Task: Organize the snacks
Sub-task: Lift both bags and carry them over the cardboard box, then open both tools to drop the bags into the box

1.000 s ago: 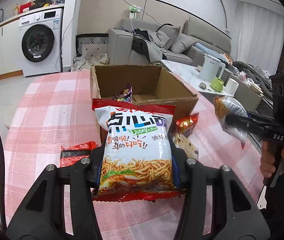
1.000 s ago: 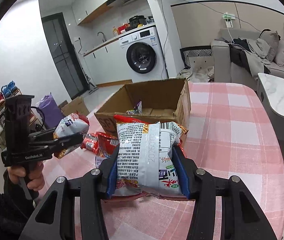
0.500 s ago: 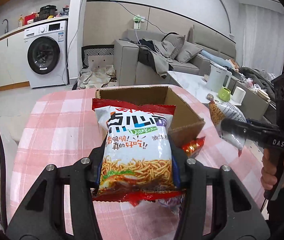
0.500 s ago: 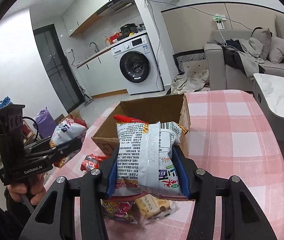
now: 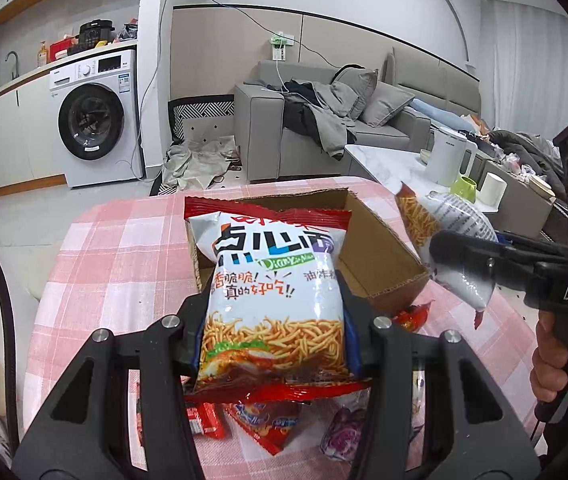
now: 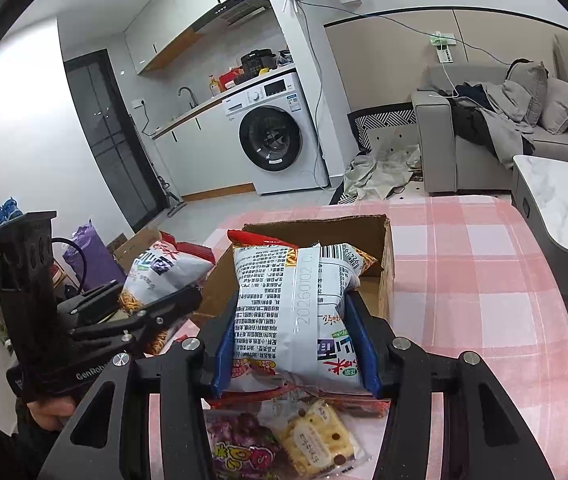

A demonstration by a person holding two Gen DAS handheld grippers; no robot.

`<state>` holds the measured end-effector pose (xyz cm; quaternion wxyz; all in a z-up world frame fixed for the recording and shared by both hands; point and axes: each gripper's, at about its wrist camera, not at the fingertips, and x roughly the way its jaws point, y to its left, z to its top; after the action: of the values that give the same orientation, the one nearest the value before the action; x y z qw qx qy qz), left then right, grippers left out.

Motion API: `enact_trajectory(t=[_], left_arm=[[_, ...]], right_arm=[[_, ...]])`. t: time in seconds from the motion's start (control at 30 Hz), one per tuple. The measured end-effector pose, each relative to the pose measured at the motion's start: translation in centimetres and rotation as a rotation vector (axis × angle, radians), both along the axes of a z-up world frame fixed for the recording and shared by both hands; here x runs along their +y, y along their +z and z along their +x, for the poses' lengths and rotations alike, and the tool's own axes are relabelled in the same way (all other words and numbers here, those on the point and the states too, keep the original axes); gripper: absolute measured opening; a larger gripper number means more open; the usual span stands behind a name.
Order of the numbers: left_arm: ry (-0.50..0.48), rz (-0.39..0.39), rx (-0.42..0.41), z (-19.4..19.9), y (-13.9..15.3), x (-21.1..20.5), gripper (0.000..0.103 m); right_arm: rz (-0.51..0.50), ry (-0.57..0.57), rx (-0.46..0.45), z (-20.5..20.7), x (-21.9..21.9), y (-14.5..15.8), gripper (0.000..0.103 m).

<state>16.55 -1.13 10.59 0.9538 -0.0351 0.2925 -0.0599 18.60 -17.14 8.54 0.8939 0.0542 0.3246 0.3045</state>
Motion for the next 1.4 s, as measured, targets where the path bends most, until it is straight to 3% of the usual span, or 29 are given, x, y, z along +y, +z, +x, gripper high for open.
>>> enact_trajectory(t=[0.63, 1.4], left_arm=[[0.024, -0.008, 0.015, 6.6, -2.6, 0.3, 0.047], [0.071, 0.023, 0.039, 11.4, -6.2, 1.0, 0.047]], right_arm=[[0.011, -0.018, 0.05, 4.7, 2.2, -2.0, 0.051], [-0.03, -0.047, 0.064, 8.0, 3.8, -4.1, 0.051]])
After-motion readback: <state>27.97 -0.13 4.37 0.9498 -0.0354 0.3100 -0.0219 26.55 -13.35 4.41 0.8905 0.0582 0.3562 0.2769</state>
